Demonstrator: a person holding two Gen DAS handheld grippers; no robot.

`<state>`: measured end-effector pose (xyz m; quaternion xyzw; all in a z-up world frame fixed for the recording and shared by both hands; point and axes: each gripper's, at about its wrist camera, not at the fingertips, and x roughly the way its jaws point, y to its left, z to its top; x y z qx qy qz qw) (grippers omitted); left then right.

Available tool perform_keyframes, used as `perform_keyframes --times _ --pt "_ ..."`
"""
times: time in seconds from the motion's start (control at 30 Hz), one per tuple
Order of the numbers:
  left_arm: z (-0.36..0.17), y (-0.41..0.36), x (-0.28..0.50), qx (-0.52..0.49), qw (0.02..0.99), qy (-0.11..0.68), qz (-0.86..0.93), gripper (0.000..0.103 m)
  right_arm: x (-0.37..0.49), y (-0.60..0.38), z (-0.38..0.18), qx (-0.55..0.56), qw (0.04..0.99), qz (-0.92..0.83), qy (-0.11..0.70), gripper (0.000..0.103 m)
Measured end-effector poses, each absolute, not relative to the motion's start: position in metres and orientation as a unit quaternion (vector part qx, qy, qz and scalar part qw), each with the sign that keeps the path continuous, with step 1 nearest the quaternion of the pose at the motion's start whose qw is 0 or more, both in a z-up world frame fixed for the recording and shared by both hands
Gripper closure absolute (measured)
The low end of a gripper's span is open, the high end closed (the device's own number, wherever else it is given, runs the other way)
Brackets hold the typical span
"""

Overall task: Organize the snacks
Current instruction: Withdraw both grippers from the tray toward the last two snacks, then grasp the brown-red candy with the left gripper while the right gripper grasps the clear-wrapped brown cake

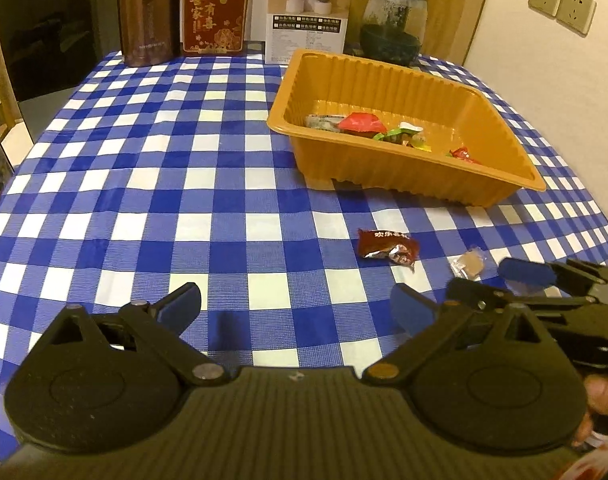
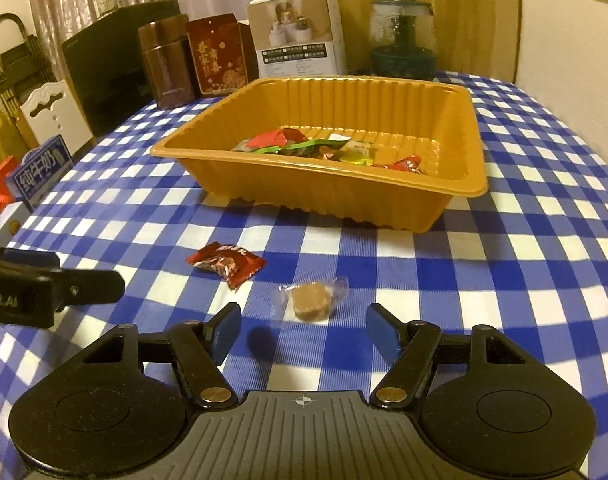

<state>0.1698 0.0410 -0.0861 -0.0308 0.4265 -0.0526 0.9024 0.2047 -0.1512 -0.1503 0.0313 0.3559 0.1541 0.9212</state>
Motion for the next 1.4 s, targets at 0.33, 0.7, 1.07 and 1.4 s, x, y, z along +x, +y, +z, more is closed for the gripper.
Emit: perform_keyframes --times 0.33,0.7,1.07,1.4 --pt "-0.091 0.033 0.176 -0.028 0.903 0.425 -0.063 0.003 0.211 -0.145 -0.157 -0.015 0.931 0.148 0.333 0.049" --pt "-0.094 0.028 0.176 -0.022 0.900 0.428 -0.073 0.003 0.207 -0.143 -0.158 -0.037 0.933 0.148 0.326 0.066" --pt "-0.092 0.023 0.182 -0.010 0.904 0.419 -0.086 0.005 0.197 -0.155 -0.151 -0.018 0.937 0.131 0.324 0.069" --pt "-0.099 0.003 0.208 0.018 0.900 0.410 -0.145 0.023 0.190 -0.178 -0.147 0.004 0.940 0.099 0.327 0.069"
